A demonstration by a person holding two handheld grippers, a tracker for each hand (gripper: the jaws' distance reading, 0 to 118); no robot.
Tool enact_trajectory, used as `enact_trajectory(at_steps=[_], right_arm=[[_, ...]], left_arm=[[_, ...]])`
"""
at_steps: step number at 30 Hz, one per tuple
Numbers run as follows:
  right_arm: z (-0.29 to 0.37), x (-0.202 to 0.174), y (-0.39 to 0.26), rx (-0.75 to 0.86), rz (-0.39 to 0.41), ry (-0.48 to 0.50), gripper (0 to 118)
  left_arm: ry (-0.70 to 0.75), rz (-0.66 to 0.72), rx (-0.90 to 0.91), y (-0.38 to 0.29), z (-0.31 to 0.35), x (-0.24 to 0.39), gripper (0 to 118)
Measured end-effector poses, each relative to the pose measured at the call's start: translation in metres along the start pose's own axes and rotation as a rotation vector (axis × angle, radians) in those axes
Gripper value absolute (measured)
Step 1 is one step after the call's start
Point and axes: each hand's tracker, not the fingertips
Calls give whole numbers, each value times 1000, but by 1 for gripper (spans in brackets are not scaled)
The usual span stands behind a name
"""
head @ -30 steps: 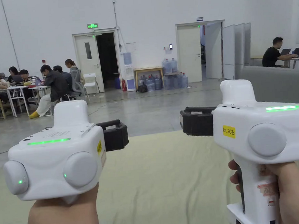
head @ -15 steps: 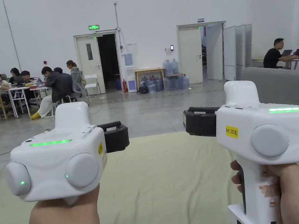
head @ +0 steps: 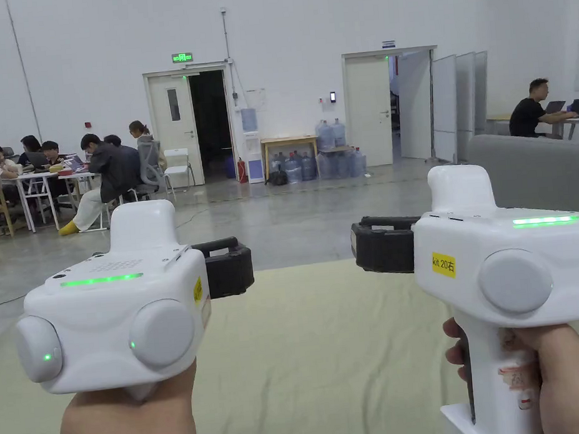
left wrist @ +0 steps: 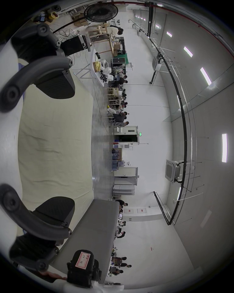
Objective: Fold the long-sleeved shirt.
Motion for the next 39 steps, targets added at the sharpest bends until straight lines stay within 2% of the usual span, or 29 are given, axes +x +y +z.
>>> enact_trajectory(at_steps=[4, 9, 12, 24, 39], right_arm=[[-1, -3, -2, -8, 20, -20, 118], [1, -3, -2, -13, -4, 13, 118], [-1, -7, -2, -20, 18, -28, 118], [2, -4, -2, -16, -5, -12, 118], [2, -6, 0, -15, 6, -23, 118]], left_arm=[[-4, -2, -1, 0, 1, 2, 118], [-6, -2, -1, 1, 2, 3, 118], [-4, -1, 0, 1, 3, 2, 118], [-8, 3, 7, 2, 5, 1, 118], [-18, 1, 11, 5, 6, 5, 118]])
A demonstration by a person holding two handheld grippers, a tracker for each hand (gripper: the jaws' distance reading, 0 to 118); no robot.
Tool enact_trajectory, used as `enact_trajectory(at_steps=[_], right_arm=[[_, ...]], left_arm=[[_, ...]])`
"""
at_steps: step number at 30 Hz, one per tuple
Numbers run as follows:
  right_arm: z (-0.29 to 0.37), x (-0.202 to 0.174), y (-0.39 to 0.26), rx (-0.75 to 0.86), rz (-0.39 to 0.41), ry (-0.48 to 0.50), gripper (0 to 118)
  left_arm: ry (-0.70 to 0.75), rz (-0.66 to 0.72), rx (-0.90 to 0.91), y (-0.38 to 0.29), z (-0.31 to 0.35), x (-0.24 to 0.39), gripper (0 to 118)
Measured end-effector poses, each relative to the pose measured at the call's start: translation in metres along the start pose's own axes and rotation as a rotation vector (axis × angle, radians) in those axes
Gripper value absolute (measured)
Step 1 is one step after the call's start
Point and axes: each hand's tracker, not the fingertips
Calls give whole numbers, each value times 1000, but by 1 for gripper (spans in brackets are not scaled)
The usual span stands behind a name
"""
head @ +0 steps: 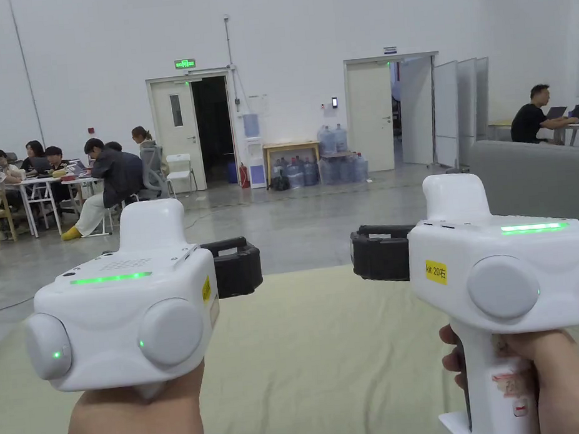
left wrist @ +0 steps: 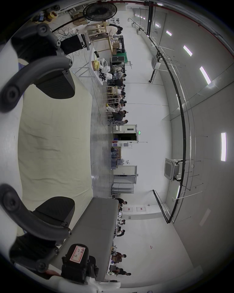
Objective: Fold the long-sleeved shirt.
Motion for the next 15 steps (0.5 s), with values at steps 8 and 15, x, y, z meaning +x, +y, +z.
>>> enact_trajectory(at_steps=[8, 15], right_arm=[[-1, 2, 0, -7, -7, -6, 118], [-3, 4, 0, -11, -24, -4, 118]], left_arm=[[0, 8, -3, 1, -1, 0, 118], [-3, 2, 1, 2, -1, 0, 118]])
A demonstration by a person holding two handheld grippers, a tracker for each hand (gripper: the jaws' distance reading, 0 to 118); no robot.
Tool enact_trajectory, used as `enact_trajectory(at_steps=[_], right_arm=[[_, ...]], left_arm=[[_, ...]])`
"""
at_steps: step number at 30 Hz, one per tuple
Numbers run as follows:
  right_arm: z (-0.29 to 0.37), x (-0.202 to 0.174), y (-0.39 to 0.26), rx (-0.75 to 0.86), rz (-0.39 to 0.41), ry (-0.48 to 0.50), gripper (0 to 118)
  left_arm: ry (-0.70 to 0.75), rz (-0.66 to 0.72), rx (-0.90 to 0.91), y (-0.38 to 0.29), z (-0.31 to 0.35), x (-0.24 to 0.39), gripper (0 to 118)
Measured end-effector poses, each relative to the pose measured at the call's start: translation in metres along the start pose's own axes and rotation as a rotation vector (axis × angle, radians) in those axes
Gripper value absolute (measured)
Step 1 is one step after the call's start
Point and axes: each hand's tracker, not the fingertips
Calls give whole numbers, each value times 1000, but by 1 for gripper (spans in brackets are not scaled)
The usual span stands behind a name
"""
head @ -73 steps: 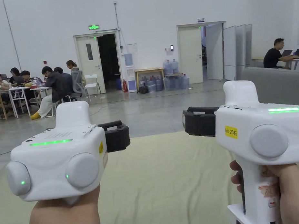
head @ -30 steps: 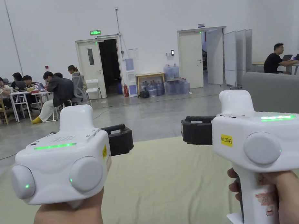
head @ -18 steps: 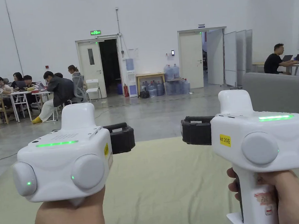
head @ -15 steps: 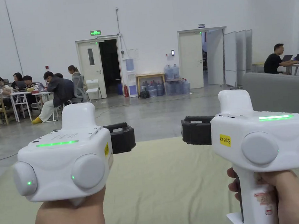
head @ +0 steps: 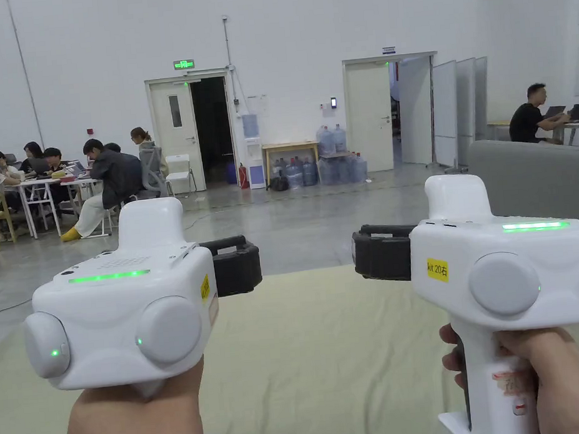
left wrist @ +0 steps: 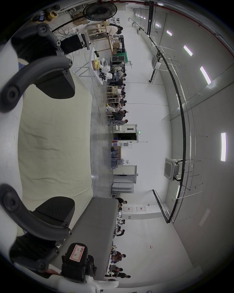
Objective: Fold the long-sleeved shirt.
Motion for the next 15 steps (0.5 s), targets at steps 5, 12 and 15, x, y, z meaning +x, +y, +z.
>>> enact_trajectory(at_steps=[5, 12, 15], right_arm=[[1, 2, 0, 2, -4, 0, 118], [1, 2, -1, 0, 1, -3, 118], [1, 2, -2, 0, 0, 0, 118]], left_arm=[[-1, -3, -2, -1, -1, 1, 118], [0, -6, -4, -1, 0, 2, 117], [0, -6, -7, -2, -1, 1, 118]])
